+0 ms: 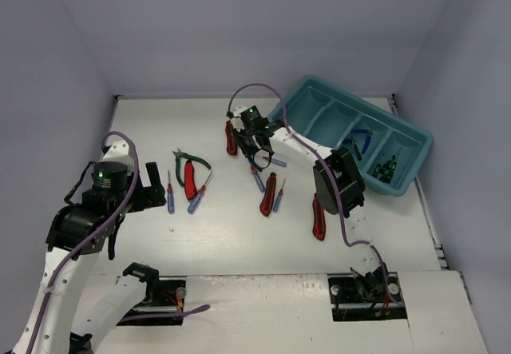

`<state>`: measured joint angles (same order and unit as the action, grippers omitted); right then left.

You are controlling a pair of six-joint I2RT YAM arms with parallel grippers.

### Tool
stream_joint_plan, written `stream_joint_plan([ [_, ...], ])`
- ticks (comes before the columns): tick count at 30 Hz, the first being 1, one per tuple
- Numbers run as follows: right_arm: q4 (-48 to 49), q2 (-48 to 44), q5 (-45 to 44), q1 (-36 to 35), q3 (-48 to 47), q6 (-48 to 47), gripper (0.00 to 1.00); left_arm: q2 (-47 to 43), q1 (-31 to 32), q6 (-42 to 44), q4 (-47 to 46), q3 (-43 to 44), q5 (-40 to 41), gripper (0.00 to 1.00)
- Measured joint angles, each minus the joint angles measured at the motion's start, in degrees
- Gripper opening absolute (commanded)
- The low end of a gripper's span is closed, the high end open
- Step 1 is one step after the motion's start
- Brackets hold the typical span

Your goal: Sort the tools into containers

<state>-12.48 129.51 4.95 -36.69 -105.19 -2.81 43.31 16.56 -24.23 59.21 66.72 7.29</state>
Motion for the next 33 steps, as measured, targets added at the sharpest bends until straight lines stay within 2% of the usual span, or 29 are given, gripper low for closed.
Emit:
stream_joint_plan([
  [17, -0.2, 2.6, -2.6, 0.7, -2.6, 2.0, 0.2, -0.5, 0.0, 0.0, 1.1, 0.0, 0.0, 0.92],
  [28, 2.9, 1.6, -2.6, 0.9, 1.6, 2.6, 0.15, -0.4, 0.0, -0.1, 1.1, -0.9, 0.0, 0.92],
  [33, 5.4, 0.5, -2.6, 0.9, 4.0, 2.8, 0.18, -0.4, 0.0, -0.1, 1.2, -0.9, 0.0, 0.92],
])
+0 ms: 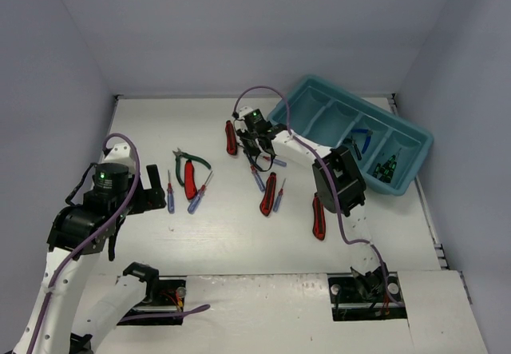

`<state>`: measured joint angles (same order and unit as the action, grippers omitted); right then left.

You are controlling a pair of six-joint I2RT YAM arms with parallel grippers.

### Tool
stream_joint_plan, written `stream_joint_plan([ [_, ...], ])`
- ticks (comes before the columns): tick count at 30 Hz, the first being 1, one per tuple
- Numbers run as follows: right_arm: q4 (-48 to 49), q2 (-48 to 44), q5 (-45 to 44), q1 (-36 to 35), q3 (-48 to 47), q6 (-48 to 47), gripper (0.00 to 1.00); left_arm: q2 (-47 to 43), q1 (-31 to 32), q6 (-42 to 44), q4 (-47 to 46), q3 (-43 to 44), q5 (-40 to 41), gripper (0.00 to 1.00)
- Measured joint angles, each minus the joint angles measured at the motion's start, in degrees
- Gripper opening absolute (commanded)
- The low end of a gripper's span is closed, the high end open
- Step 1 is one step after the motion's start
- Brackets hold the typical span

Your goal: Sort the tools into containers

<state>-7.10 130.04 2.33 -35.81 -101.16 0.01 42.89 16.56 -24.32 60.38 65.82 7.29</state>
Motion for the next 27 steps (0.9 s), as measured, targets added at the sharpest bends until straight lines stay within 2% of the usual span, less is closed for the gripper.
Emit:
stream_joint_plan([
  [20, -1.2, -1.4, 0.5, 0.1, 1.4, 2.4, 0.23, -0.2, 0.0, 0.0, 0.0, 0.0, 0.0, 0.92],
  [27, -2.7, -2.3, 0.3, 1.8, 1.4, -1.3, 0.29, -0.4, 0.0, 0.0, 0.0, 0.0, 0.0, 0.92],
])
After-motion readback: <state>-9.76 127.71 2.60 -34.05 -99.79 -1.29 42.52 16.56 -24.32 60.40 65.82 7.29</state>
